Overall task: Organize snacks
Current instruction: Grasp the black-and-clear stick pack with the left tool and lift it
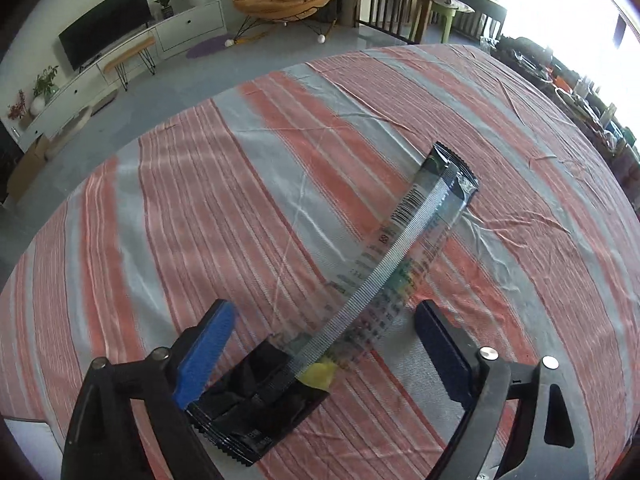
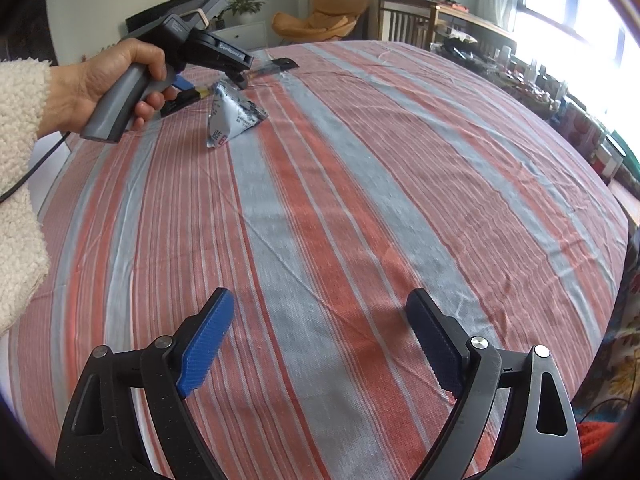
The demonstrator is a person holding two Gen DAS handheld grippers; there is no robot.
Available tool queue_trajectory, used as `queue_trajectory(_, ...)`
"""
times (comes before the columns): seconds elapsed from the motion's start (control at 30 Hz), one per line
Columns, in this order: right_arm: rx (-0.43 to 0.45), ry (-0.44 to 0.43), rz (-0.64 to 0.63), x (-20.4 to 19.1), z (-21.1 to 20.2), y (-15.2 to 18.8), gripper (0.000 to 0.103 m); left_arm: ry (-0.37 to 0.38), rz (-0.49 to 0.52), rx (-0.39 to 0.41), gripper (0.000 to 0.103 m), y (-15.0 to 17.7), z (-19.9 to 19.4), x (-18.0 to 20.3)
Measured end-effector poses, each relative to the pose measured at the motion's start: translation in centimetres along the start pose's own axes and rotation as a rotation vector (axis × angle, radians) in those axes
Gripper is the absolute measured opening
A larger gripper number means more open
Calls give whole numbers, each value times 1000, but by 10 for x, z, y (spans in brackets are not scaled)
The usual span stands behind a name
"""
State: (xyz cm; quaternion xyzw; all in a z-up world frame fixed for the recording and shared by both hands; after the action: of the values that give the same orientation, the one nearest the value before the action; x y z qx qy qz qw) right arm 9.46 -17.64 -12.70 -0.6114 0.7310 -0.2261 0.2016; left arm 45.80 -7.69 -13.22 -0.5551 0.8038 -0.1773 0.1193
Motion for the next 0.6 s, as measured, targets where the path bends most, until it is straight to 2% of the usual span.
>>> queue_trajectory(0.03, 0, 0, 0, 0, 0, 0, 91, -4, -16, 15, 58, 1, -4, -4)
queue_trajectory(0.07, 0, 0, 0, 0, 0, 0, 91, -9, -25, 20, 30, 1, -7, -7)
queue_trajectory(0.1, 0, 1, 0, 0, 0, 0, 91, -2, -34, 10, 18, 4, -9, -10)
queue_trajectory(0.13, 0, 1, 0, 0, 0, 0, 91, 2, -43, 5, 14, 8, -12, -13)
queue_trajectory(0.3, 0, 0, 0, 0, 0, 0, 91, -33, -94, -6, 13, 69, -39, -18)
queue_trajectory(0.43, 1, 0, -1, 0, 0, 0, 91, -50, -211, -37, 13, 149, -76, -24)
queue_trajectory(0.6, 2, -5, -4, -1, 0, 0, 91, -79, -227, -44, 13, 251, -124, -5)
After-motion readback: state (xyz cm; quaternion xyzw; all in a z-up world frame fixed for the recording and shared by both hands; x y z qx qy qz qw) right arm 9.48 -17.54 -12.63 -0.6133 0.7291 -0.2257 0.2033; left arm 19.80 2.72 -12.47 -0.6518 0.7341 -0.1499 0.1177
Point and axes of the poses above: each gripper's, at about its wrist camera, not at the fingertips, and z roughly the way its jaws point, x to its right, y to its underside, the point moved 2 cm from there along z, roughly the way its jaws point, and after that the axes turned 2 degrees about -x, right-handed, at the moved point
